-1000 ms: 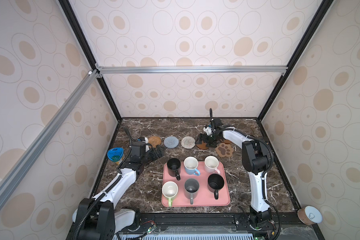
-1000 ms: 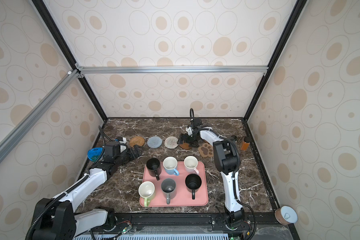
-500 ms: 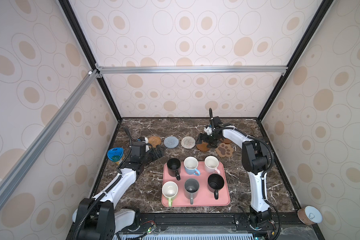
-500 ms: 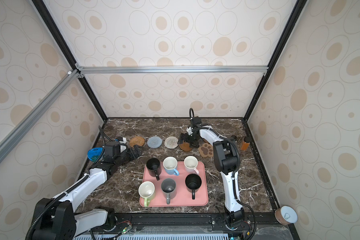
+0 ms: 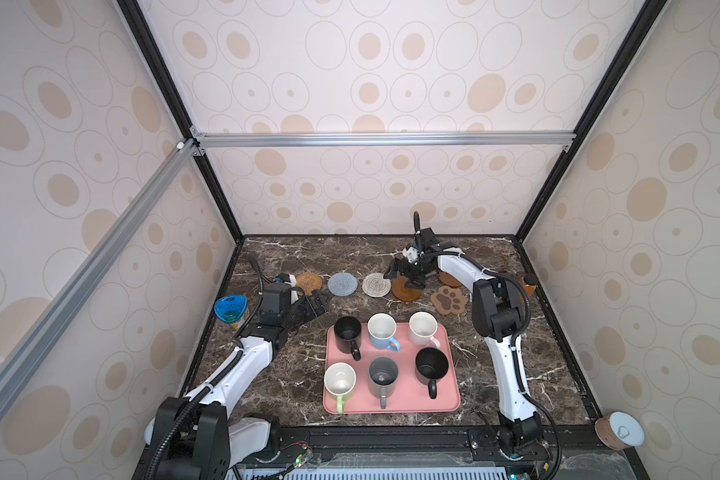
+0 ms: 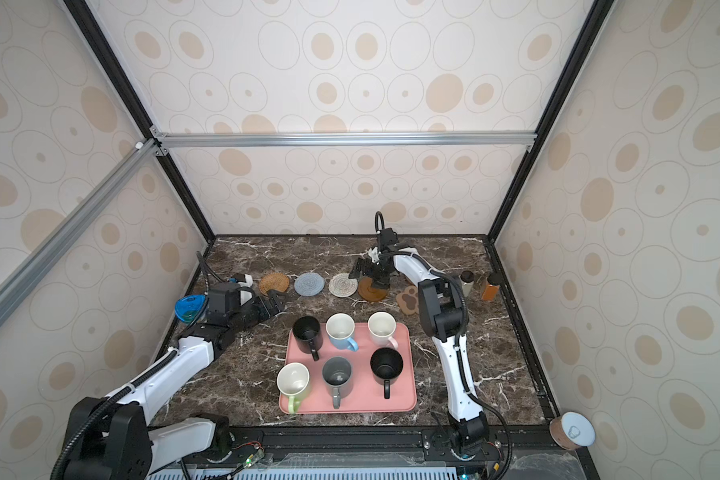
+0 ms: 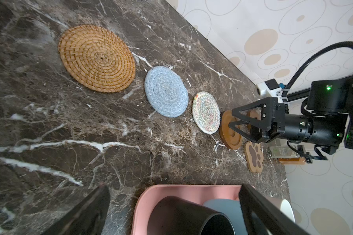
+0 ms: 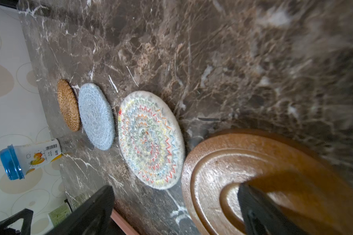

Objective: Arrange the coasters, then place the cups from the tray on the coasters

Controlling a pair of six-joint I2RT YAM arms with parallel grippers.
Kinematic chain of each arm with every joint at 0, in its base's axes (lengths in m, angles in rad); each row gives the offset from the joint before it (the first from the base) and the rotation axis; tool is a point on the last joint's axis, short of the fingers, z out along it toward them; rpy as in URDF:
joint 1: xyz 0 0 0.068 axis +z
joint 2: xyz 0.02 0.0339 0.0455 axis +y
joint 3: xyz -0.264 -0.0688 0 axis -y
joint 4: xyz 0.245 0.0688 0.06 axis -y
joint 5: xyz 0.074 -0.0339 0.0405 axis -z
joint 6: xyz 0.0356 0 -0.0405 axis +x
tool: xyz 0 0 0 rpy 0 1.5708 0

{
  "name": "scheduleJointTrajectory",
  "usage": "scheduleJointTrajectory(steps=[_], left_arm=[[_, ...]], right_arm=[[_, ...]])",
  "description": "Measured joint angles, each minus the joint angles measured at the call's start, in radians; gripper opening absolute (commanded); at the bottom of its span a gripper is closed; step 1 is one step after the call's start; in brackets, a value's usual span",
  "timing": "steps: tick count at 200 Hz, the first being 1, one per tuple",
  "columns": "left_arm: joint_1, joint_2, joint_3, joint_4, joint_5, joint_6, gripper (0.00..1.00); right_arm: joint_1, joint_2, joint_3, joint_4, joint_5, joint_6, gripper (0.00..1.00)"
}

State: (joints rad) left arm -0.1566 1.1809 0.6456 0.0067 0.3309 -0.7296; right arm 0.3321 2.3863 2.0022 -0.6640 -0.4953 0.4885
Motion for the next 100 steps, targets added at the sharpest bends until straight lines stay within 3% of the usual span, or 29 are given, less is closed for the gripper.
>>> scheduleJointTrajectory(steps=[100], left_arm=[[0.000,-0.003,0.000,0.000,-0.001,0.000,1.00]], right_arm=[[-0.005,0.017,0.065,-0.084,0.189,0.002,0.99]])
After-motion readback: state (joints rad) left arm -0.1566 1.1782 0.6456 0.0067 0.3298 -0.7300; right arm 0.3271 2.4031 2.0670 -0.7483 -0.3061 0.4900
